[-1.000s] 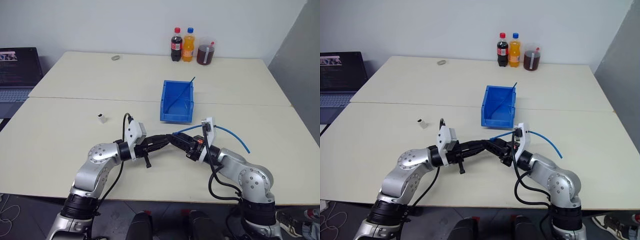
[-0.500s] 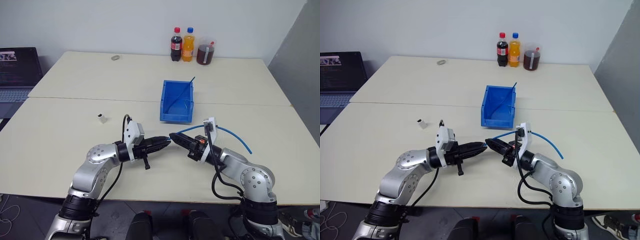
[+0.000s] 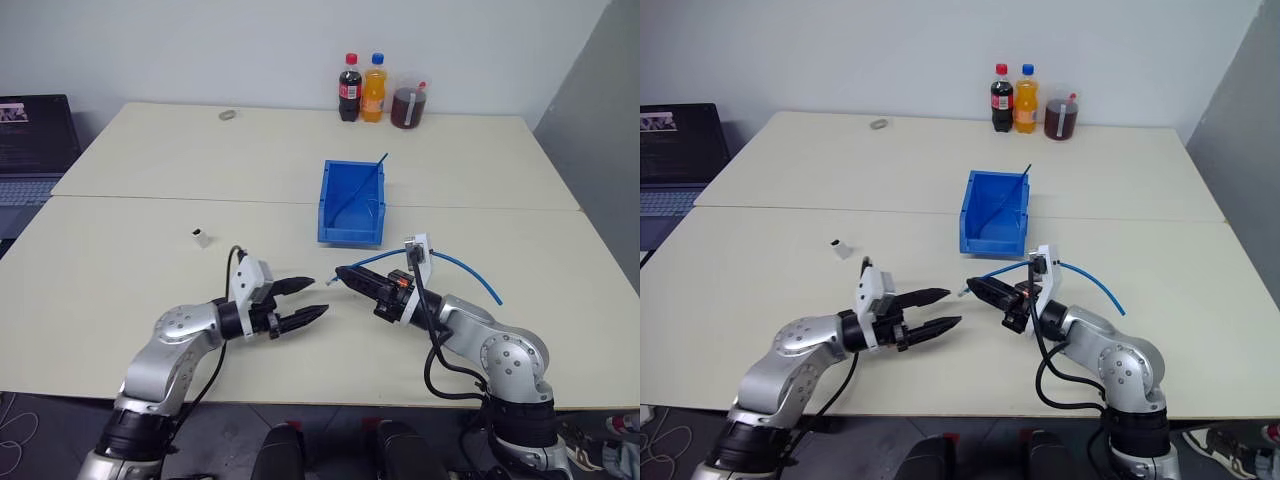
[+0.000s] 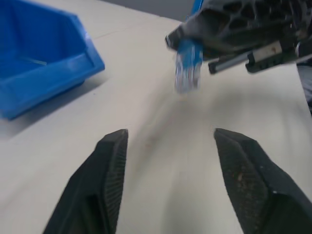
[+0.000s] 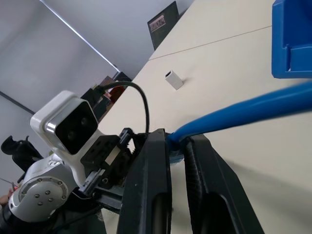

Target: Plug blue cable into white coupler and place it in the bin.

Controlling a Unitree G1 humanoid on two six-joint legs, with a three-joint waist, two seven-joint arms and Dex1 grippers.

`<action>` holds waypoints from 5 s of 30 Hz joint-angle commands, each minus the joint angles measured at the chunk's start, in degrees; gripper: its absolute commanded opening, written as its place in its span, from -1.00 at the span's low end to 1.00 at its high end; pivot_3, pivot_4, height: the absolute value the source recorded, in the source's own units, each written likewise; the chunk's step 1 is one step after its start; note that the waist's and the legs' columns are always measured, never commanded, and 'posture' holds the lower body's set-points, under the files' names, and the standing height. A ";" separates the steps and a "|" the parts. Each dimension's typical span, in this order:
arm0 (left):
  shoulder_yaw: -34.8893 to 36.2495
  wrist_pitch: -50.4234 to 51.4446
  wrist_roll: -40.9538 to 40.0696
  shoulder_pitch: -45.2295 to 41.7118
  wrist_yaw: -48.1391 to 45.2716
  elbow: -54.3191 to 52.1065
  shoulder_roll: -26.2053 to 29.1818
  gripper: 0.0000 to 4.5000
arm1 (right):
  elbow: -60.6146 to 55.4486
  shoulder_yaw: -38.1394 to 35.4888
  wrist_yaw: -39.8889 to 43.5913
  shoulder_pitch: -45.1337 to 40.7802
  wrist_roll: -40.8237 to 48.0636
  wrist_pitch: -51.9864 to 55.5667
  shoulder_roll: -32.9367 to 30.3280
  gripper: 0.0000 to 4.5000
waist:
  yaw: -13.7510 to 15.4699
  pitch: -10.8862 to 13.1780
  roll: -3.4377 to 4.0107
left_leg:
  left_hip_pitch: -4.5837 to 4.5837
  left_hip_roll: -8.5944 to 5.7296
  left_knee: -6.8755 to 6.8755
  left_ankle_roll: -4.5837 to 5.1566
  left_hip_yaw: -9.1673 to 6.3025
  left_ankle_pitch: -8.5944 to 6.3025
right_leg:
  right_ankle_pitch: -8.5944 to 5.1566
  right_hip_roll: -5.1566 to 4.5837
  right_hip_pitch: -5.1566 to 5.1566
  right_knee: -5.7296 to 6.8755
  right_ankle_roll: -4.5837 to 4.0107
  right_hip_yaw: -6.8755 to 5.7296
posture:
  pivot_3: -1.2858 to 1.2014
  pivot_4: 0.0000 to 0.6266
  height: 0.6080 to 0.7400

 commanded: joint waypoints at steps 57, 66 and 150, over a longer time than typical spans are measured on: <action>20.22 4.01 19.41 -31.91 73.28 37.92 -20.51 0.83 | 1.03 0.03 1.29 -1.52 -0.25 -3.48 -4.32 -0.96 | 0.72 -0.03 -0.15 | -0.36 -0.16 0.16 -0.02 -0.14 0.01 | 0.36 -0.12 0.03 -0.34 0.03 -0.24 | 0.03 -0.52 1.00; 20.03 1.29 19.42 -32.75 72.77 41.04 -19.78 -0.04 | 0.69 0.09 1.18 -1.23 -0.18 -3.33 -4.41 -0.96 | 0.63 -0.03 -0.15 | -0.37 -0.16 0.15 -0.03 -0.13 0.01 | 0.37 -0.12 0.03 -0.35 0.03 -0.23 | 0.03 -0.52 1.00; -20.80 -13.42 20.53 -23.43 -27.20 26.29 2.81 -0.57 | 15.59 31.72 35.59 -16.44 -42.86 -37.12 -15.94 -0.96 | 0.58 -0.08 -0.10 | -0.10 -0.13 0.29 -0.01 -0.07 0.00 | 0.30 -0.09 0.09 0.00 -0.08 -0.20 | 0.03 -0.52 1.00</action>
